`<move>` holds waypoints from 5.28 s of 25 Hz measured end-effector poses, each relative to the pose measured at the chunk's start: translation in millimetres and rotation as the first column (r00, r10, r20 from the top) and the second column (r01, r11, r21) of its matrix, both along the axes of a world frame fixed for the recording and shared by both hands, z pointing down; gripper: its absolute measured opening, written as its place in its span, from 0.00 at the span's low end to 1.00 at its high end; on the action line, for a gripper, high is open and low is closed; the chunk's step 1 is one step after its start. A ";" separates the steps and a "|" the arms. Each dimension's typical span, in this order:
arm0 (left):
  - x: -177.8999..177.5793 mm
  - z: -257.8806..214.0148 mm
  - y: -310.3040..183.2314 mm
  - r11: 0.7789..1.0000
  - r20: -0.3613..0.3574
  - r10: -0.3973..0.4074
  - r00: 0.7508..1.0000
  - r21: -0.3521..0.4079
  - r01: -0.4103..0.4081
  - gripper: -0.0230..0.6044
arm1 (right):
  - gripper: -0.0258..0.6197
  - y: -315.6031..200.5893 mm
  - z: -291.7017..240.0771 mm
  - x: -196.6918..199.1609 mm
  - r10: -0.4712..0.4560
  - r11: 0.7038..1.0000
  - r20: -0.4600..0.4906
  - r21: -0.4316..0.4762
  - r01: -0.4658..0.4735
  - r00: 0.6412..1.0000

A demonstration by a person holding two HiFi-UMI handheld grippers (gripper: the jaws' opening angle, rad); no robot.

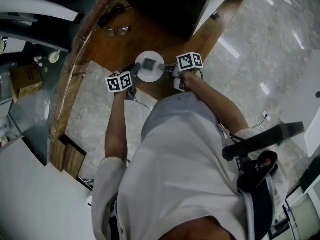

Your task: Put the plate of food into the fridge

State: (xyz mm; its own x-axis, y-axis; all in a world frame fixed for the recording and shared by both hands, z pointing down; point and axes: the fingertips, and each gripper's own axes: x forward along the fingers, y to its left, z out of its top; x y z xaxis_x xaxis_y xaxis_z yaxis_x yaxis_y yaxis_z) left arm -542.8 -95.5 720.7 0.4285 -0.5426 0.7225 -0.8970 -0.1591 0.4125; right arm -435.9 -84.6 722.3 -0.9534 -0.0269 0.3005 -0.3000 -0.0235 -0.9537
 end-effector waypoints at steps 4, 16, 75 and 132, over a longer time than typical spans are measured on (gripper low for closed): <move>6.3 -13.3 16.0 0.999 -0.014 -0.025 1.000 0.039 0.025 0.19 | 0.09 14.6 -5.9 8.2 0.001 1.000 0.010 -0.009 -0.001 1.000; 32.1 -85.8 38.8 0.985 -0.235 -0.017 0.972 0.165 0.057 0.14 | 0.09 41.8 -63.8 37.4 0.037 0.998 0.147 0.049 -0.044 0.988; 422.4 -348.0 -123.5 0.863 -0.392 0.167 0.905 0.502 0.058 0.11 | 0.09 -111.4 -315.3 422.2 0.163 0.967 0.261 0.151 -0.207 0.951; 463.6 -370.7 -324.7 0.629 0.187 -0.322 0.928 0.775 0.062 0.08 | 0.09 -381.4 -358.1 332.4 0.032 0.965 0.107 0.256 -0.058 0.994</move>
